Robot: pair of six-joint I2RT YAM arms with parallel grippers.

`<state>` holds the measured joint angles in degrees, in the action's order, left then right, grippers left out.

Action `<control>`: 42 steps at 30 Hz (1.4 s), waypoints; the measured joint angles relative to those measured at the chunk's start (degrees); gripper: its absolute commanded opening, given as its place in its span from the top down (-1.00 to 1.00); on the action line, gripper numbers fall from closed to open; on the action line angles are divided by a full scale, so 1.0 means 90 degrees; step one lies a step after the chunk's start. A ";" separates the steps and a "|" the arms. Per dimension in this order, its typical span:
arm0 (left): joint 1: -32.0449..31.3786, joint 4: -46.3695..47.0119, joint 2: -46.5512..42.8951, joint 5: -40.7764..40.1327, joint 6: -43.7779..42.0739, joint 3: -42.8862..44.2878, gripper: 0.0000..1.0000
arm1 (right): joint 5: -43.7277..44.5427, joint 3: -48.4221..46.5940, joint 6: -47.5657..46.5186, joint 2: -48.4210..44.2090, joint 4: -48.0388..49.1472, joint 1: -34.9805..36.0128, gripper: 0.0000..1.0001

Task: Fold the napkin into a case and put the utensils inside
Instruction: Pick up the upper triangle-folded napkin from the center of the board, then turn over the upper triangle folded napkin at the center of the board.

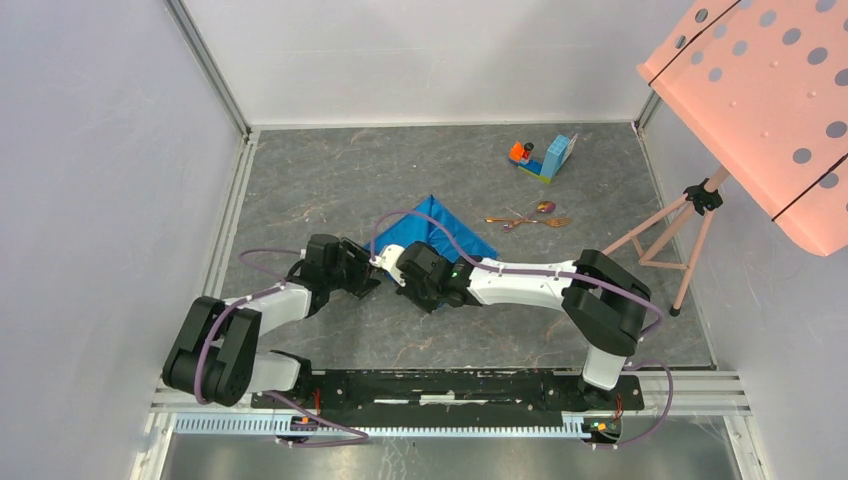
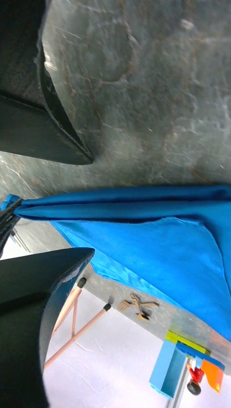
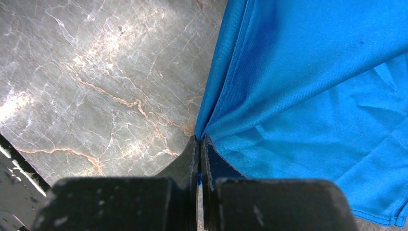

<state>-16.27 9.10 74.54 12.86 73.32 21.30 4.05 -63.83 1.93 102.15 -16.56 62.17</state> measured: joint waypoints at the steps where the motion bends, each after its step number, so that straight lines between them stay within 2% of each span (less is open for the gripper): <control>1: 0.0000 0.0158 0.0078 -0.0046 0.0002 0.0000 -0.38 | -0.0017 0.0000 0.0012 -0.0024 0.0010 -0.0010 1.00; 4: 0.0000 0.0670 0.0376 -0.0083 0.0002 0.0005 -0.27 | -0.0073 0.0000 0.0019 -0.0083 0.0027 -0.0041 1.00; 10: 0.0000 0.1452 0.0947 -0.0080 0.0005 0.0032 0.12 | -0.0146 0.0000 0.0022 -0.0104 0.0027 -0.0061 1.00; 15: 0.0000 0.1479 0.1010 -0.0177 -0.0017 0.0034 0.66 | -0.0248 0.0000 0.0024 -0.0104 0.0044 -0.0063 1.00; 19: 0.0039 0.1345 0.0967 -0.0202 -0.0090 0.0056 0.95 | -0.0323 0.0000 0.0044 -0.0104 0.0083 -0.0061 1.00; 21: 0.0102 0.1059 0.0760 -0.0197 -0.0114 0.0056 0.96 | -0.0413 0.0000 0.0090 -0.0104 0.0097 -0.0032 1.00; 24: 0.0284 0.0160 -0.0046 -0.0165 -0.0192 0.0070 0.96 | -0.0566 -0.0015 0.0187 -0.0104 0.0197 0.0104 1.00; 26: 0.0427 -0.1037 -0.0937 -0.0243 -0.0306 0.0257 0.95 | -0.0733 -0.0061 0.0316 -0.0104 0.0311 0.0233 1.00; 29: 0.0590 -0.3456 -0.2251 -0.0629 -0.0619 0.1175 0.96 | -0.1195 -0.0223 0.0668 -0.0104 0.0758 0.0486 1.00; 33: 0.0792 -0.6203 -0.3470 -0.1506 -0.0811 0.2815 0.96 | -0.2305 -0.0442 0.1746 -0.0104 0.2234 0.0716 1.00; 38: 0.0843 -0.8376 -0.3888 -0.2846 -0.1127 0.4864 0.96 | -0.3548 -0.0231 0.3667 -0.0104 0.4738 0.0748 1.00; 42: 0.0753 -0.8879 -0.3215 -0.3332 -0.1469 0.5331 0.95 | -0.4160 0.0294 0.5299 0.0160 0.7089 0.0534 1.00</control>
<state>-9.50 -70.81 45.60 -17.12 60.10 69.28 -33.39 -61.19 49.63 103.59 47.24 66.98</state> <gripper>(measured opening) 0.045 0.010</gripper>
